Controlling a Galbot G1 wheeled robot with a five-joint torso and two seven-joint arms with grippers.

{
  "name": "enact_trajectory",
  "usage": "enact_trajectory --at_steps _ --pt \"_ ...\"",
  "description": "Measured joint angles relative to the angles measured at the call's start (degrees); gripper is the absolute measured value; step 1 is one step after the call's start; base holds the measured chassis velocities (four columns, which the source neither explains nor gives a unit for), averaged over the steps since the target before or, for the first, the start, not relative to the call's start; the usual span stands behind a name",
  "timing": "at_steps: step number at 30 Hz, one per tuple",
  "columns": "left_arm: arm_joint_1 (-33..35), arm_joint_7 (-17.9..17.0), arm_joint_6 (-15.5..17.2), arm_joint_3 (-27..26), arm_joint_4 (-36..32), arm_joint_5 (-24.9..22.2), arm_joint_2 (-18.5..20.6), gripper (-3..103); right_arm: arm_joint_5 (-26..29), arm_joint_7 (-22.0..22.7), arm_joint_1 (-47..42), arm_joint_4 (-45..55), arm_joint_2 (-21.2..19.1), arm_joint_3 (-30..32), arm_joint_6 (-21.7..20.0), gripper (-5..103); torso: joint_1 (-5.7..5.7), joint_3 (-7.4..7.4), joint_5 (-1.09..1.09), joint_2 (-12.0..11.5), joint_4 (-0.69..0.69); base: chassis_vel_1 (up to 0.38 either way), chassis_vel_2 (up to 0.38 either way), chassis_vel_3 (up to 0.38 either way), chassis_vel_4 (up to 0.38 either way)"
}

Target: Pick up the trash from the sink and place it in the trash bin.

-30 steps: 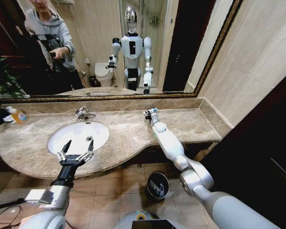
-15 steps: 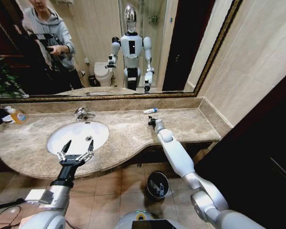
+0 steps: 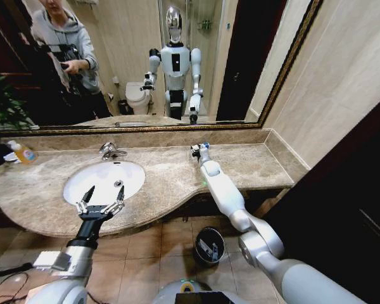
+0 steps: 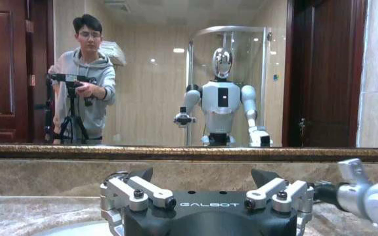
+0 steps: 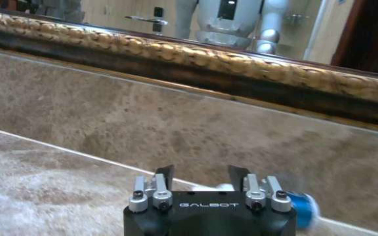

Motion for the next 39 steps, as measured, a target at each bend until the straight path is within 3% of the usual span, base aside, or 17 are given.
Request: enact_trajectory --at_steps 6,8,9,11,20,25,31,35,39 --pt "0.00 0.00 0.00 0.00 0.00 0.00 0.00 100 -1.32 -0.04 4.70 -8.88 0.45 0.51 1.90 84 -0.01 0.00 0.00 0.00 -0.01 0.000 0.000 0.000 0.000" --pt "0.00 0.00 0.00 0.00 0.00 0.00 0.00 100 -0.96 -0.17 5.20 -9.88 0.44 0.55 1.88 84 0.00 -0.01 0.00 0.00 -0.02 0.000 0.000 0.000 0.000" --pt "0.00 0.00 0.00 0.00 0.00 0.00 0.00 100 -0.26 -0.59 5.68 -10.99 0.43 0.54 1.72 94 0.00 0.00 0.00 0.00 -0.01 0.000 0.000 0.000 0.000" --pt "0.00 0.00 0.00 0.00 0.00 0.00 0.00 100 0.38 -0.91 5.82 -11.48 0.42 0.50 1.55 98 0.00 0.00 0.00 0.00 -0.02 0.000 0.000 0.000 0.000" --pt "0.00 0.00 0.00 0.00 0.00 0.00 0.00 100 4.20 -2.31 2.81 -6.10 -0.48 -0.26 -2.06 100 -0.02 -0.02 0.01 0.02 0.00 0.000 0.000 0.000 0.000" --pt "0.00 0.00 0.00 0.00 0.00 0.00 -0.01 100 7.22 -2.60 -0.95 0.60 -4.40 -0.85 -5.52 100 -0.02 0.00 0.00 0.01 0.01 0.000 0.000 0.000 0.000" --pt "0.00 0.01 -0.01 0.01 0.00 0.00 0.00 100 10.52 -2.94 -9.59 17.02 -11.27 -0.50 -8.43 100 -0.01 0.00 0.02 0.01 -0.07 0.000 0.000 0.000 0.000" --pt "0.00 0.00 -0.01 0.00 0.00 0.00 0.00 100 10.38 -2.93 -9.90 19.58 -10.91 -0.81 -8.69 100 -0.02 -0.02 -0.01 0.02 -0.04 0.000 0.000 0.000 0.000" --pt "0.00 0.00 -0.01 0.00 0.00 0.00 0.00 100 8.33 -2.97 -6.30 14.87 -8.11 -1.15 -7.03 100 -0.01 -0.01 -0.01 0.01 0.02 0.000 0.000 0.000 0.000"
